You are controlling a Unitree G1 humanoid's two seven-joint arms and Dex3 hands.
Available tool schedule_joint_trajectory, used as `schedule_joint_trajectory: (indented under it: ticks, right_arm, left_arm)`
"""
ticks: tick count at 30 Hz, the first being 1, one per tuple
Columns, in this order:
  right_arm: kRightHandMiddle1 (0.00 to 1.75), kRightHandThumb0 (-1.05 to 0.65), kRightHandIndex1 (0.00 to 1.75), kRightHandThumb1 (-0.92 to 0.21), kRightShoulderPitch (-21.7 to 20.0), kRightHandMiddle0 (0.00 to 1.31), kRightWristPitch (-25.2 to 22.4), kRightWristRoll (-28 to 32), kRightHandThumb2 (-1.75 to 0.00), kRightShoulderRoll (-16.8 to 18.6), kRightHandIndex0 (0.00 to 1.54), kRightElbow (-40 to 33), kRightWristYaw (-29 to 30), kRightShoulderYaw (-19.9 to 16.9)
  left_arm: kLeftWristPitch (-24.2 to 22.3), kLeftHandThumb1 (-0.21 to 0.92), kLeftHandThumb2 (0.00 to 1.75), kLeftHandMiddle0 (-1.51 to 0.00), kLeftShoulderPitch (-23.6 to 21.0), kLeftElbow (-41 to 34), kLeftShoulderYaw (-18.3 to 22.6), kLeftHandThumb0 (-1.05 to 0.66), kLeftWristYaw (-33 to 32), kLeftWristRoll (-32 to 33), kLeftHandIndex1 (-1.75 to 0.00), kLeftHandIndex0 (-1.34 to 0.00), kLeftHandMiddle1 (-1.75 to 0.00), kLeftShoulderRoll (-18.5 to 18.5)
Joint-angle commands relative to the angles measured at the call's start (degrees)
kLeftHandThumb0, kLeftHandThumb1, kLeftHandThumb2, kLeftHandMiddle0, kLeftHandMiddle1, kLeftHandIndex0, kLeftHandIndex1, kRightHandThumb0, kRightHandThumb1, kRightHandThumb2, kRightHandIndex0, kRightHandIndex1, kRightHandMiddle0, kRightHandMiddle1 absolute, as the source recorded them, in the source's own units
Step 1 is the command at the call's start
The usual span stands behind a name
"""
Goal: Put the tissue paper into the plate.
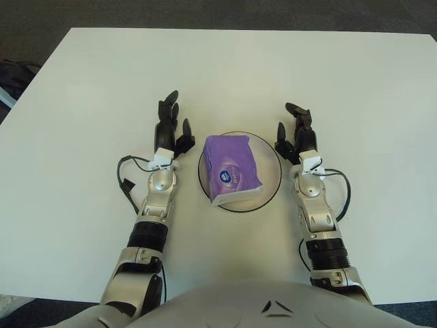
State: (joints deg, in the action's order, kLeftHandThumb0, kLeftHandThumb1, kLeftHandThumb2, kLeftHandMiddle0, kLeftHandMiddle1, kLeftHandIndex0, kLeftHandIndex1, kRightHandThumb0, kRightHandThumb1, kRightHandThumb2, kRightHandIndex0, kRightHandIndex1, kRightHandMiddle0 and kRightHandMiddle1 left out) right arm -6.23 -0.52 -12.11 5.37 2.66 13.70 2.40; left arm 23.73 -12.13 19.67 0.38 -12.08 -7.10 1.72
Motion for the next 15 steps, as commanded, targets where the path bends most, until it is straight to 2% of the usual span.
schedule_joint_trajectory:
  ticks: [1,15]
  right_arm:
    - [0.85,-0.69,0.03,-0.92,3.9,0.00,-3.2,1.3,-0.83,0.0,0.46,3.1,-0.7,-0.7]
    - [0.84,-0.70,0.03,-0.92,4.0,0.00,-2.4,1.4,-0.86,-0.6,0.47,3.7,-1.6,-0.6]
  left_arm:
    - [-1.7,0.92,0.82,-0.37,4.4,2.4,0.0,-0.70,0.3,-0.1,-0.75,0.00,-0.04,-0.5]
    - [-1.5,0.92,0.82,-0.39,4.8,2.3,0.0,-0.70,0.9,0.2,-0.78,0.00,-0.04,-0.6]
